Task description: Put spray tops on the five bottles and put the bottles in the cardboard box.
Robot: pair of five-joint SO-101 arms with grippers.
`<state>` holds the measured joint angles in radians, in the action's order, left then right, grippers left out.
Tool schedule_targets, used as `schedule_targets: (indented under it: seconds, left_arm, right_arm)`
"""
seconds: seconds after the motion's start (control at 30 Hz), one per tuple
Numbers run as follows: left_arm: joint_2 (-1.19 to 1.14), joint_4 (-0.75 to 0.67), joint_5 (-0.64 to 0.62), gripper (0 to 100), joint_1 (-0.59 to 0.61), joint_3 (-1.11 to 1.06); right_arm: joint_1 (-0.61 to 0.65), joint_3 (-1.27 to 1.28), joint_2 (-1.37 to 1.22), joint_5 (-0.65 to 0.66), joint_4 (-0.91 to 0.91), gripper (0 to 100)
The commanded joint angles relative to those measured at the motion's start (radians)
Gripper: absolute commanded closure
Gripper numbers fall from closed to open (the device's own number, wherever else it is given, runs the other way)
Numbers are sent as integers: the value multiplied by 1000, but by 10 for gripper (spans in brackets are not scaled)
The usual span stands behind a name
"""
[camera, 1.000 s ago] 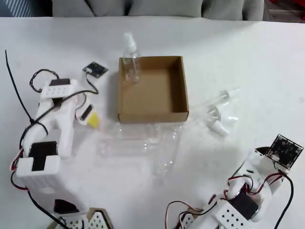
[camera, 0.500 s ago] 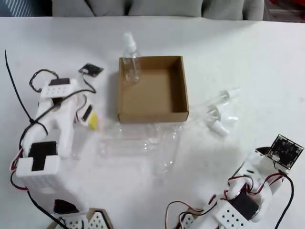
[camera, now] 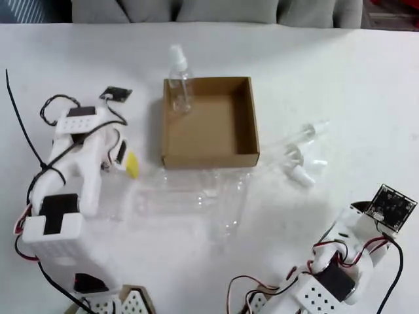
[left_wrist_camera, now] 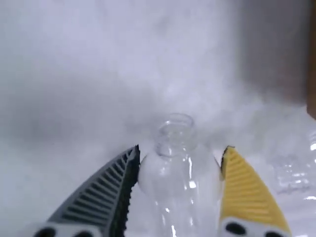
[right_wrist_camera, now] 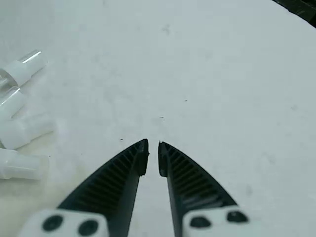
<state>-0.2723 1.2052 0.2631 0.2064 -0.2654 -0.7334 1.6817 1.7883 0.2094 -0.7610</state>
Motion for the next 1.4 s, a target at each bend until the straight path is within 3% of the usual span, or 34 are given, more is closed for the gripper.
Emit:
schedule_targets:
  seconds: [0.0,0.33,0.73,1.0,1.2,1.37]
  left_arm:
    - [15,81,57,735,-5,69]
    - [105,132,81,705,-10,71]
    - [150,-92,71,708,-4,-169]
    - [142,-129,69,714,-5,-192]
    - [142,-129,71,868,-7,-196]
    - [148,-121,71,928,-7,-195]
  right_arm:
    - [7,8,8,11,-2,981]
    - [5,8,8,11,-2,981]
    - [5,8,8,11,-2,981]
    - [5,8,8,11,-2,981]
    - [5,8,8,11,-2,981]
    - [5,8,8,11,-2,981]
